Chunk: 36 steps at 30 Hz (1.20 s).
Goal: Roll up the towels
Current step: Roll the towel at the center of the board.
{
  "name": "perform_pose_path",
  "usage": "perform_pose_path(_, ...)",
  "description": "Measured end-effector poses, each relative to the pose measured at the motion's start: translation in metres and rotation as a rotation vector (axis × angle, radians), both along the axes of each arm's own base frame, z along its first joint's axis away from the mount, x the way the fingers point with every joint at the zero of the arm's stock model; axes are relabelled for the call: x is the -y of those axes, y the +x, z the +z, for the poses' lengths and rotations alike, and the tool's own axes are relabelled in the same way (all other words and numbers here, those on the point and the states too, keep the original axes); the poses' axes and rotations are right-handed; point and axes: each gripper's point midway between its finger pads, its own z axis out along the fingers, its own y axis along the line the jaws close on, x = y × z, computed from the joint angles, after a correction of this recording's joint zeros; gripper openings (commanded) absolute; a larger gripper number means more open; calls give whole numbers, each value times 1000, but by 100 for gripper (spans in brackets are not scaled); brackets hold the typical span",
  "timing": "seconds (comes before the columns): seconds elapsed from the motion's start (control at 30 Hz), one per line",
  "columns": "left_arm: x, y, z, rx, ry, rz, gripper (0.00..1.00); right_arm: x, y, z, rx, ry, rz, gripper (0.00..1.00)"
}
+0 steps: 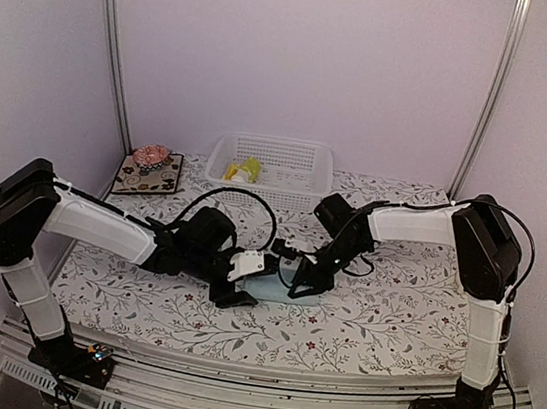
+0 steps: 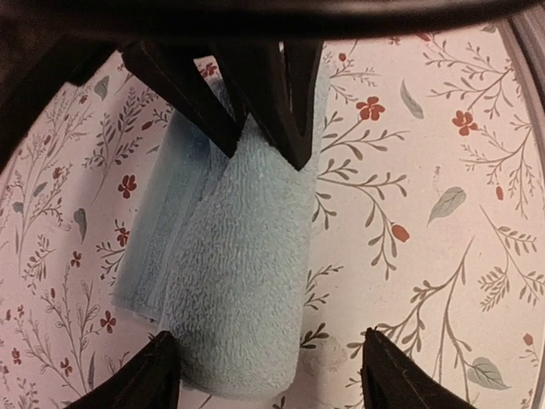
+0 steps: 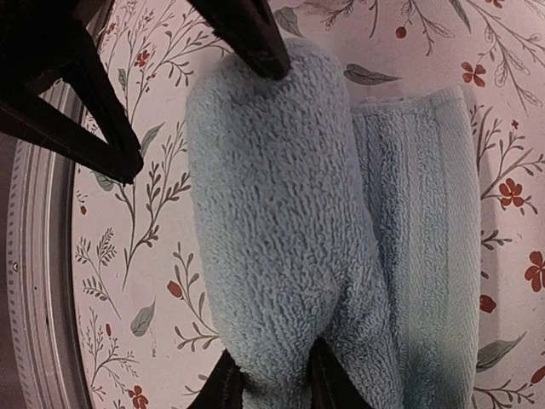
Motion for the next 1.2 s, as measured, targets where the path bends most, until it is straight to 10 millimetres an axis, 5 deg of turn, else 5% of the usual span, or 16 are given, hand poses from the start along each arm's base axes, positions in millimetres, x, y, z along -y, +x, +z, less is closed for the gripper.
perform_pose_path(0.6, 27, 12, -17, 169, 112, -48, 53, -2, 3, -3, -119, 7, -34, 25)
perform_pose_path(0.77, 31, 21, -25, 175, 162, -44, 30, -2, 3, -4, -121, 6, -34, 28)
perform_pose_path(1.0, 34, 22, -27, 142, 214, -69, 9, 0, 4, -1, -111, 19, -41, 44)
perform_pose_path(1.2, 44, 19, -28, 30, 203, -112, 5, 16, 5, 7, -38, 12, -64, 62)
